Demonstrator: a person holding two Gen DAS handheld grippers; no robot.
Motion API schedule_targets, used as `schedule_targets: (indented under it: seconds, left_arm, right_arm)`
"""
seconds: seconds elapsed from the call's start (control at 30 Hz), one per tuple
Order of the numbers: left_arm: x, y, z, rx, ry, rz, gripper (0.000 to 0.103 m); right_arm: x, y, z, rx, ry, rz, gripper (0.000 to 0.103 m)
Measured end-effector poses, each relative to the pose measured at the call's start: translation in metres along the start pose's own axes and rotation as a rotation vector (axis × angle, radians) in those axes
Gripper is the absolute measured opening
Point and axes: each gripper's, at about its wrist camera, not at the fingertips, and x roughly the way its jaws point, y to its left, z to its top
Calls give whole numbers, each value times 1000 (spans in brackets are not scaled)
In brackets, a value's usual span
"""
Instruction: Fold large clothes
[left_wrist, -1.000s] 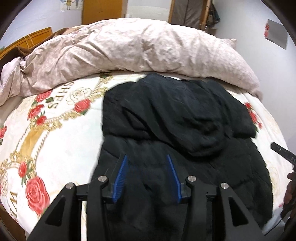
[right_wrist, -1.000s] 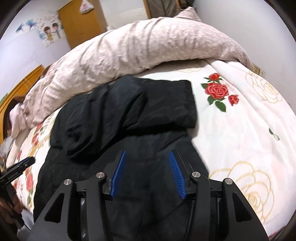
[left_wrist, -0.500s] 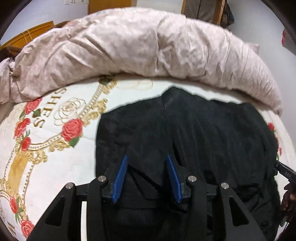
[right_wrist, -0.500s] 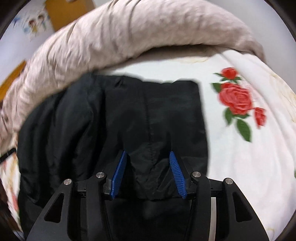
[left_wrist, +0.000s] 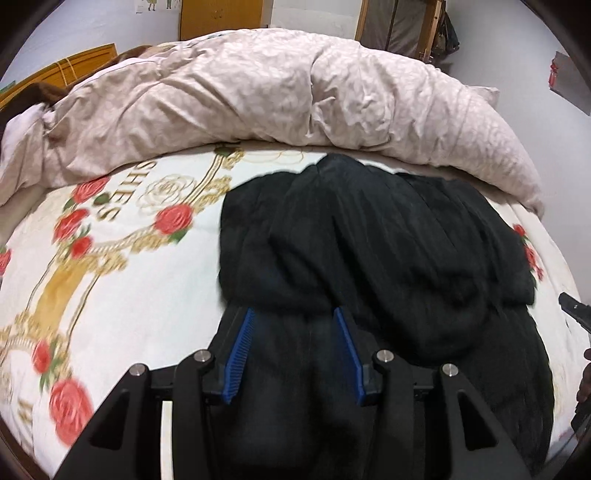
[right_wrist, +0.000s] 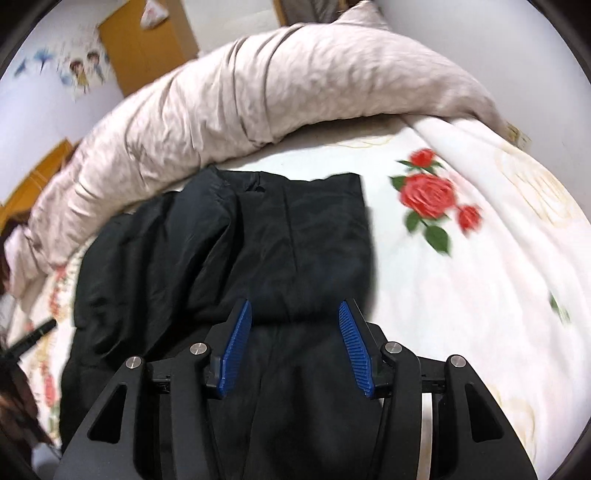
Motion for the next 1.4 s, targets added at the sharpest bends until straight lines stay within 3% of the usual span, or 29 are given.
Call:
schedule_targets:
  seconds: [0.2,0.47,0.7,0.83,1.1,1.17,1.2,1.27,1.3,1.4]
  left_arm:
    - [-48,13,-52,20,12,-4,52]
    - [-59,29,-95,4,59,40,59]
    - [-31,58,-131,-76,164,92,60]
    - [-25,64,-149,-115,189,83,65]
    - [-31,62,-175,-213,223,15,65]
    - [-31,55,-178,-203,240,-4,55]
    - [-31,50,-178,-183,243,2,53]
    - [-33,42,-174,-139,237,12,31]
    - [-36,38,-172,-125,233,18,26]
    - [-55,32,-160,-110,191,9,16]
  right_arm:
    - [-50,-20,-60,53,50,-5,57]
    - [-50,-52,-117,163,187,-24,58]
    - [-29,-68,-138,213,285,-35,59]
    - [-22,-65,-149,207,331,8,59]
    - [-24,-47,-158,151,376,41,61]
    - [-21,-43,-160,131,386,33,56]
    - [-21,-44,-160,130,387,28,47]
    - [-23,-45,-157,138,379,35,30]
    - [-28,-44,-155,136,367,47,20]
    - [-49,-34,-146,92,311,69,14]
